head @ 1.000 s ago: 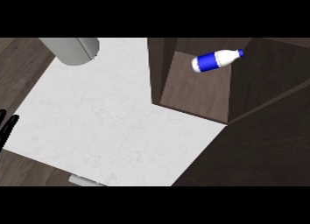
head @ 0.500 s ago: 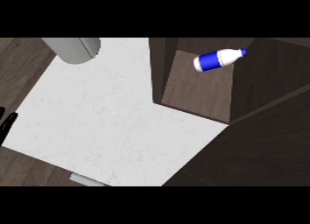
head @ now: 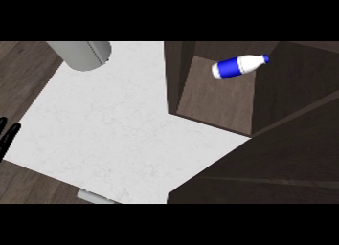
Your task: Pick up the bottled water, place it into the cabinet and close the cabinet
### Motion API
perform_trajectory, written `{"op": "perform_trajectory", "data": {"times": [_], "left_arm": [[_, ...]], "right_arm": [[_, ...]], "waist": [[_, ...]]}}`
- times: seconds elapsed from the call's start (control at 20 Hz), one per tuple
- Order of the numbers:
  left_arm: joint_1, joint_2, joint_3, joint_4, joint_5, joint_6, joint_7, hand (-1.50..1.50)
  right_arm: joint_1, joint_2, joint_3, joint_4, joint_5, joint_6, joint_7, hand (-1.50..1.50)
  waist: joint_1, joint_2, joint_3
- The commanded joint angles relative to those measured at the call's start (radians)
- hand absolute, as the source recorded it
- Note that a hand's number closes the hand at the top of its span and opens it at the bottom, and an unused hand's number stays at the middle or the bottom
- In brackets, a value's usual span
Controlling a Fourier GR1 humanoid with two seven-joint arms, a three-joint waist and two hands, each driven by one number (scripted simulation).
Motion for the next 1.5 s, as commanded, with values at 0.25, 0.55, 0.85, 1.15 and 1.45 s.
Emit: {"op": "perform_trajectory", "data": {"times": [0.25, 0.55, 0.85, 1.15, 1.45], "left_arm": [[-0.009, 0.000, 0.008, 0.024, 0.001, -0.014, -0.001, -1.50], [-0.008, -0.002, 0.016, 0.048, 0.012, -0.013, 0.002, -1.50], [0.006, -0.012, 0.032, 0.067, 0.020, -0.029, -0.015, -1.50], [0.024, -0.011, 0.050, 0.079, 0.039, -0.034, -0.012, -1.50], [0.058, -0.010, 0.049, 0.074, 0.029, -0.066, -0.021, -1.50]], "right_arm": [[-0.278, 0.167, -0.041, 0.272, -0.010, -0.115, 0.183, 1.50], [-0.501, 0.300, -0.112, 0.469, 0.005, -0.209, 0.257, 1.50], [-0.755, 0.378, -0.239, 0.697, 0.097, -0.397, 0.267, 1.50], [-0.973, 0.381, -0.324, 0.951, 0.092, -0.555, 0.223, 1.50], [-1.000, 0.381, -0.363, 1.043, 0.025, -0.691, 0.181, -1.50]], "waist": [[-0.011, -0.010, 0.008], [-0.033, -0.019, 0.013], [-0.055, -0.026, 0.016], [-0.079, -0.028, 0.020], [-0.074, -0.027, 0.022]]}}
